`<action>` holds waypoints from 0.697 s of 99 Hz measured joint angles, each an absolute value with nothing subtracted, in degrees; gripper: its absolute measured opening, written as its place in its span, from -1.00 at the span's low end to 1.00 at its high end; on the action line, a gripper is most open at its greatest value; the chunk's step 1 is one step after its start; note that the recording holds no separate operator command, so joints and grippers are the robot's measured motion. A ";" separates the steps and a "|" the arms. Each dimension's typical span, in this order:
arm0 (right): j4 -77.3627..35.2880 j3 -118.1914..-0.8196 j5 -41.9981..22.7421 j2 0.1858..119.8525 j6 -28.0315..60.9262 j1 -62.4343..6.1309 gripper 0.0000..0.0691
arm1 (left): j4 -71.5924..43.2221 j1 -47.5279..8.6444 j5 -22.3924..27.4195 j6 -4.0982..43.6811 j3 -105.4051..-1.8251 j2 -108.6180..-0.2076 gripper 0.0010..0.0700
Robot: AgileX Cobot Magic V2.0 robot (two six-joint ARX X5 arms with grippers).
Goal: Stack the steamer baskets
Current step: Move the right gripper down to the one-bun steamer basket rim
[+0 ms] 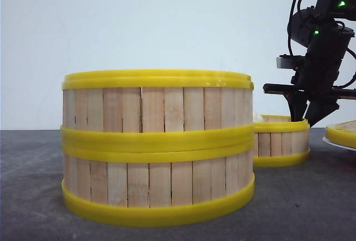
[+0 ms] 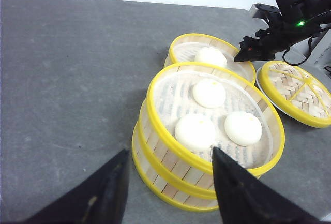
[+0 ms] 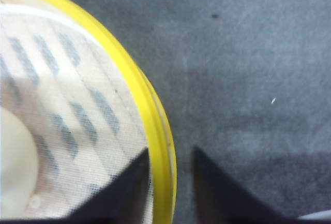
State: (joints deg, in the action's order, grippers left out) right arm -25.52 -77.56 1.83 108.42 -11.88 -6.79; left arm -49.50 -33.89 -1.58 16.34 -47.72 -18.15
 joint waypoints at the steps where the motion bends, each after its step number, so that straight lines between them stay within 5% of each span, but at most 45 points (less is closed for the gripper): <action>1: -25.50 -77.56 1.87 108.42 -11.88 -6.81 -0.82 | -49.50 -33.89 -1.58 16.34 -47.72 -18.15 -0.16; 69: -29.41 -80.14 5.50 99.35 -13.37 -2.72 -0.92 | -49.50 -33.89 -1.74 16.14 -47.72 -18.15 -0.16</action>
State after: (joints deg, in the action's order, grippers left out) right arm -29.41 -80.14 5.50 99.35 -13.37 -2.72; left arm -49.50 -33.89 -1.74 16.14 -47.72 -18.15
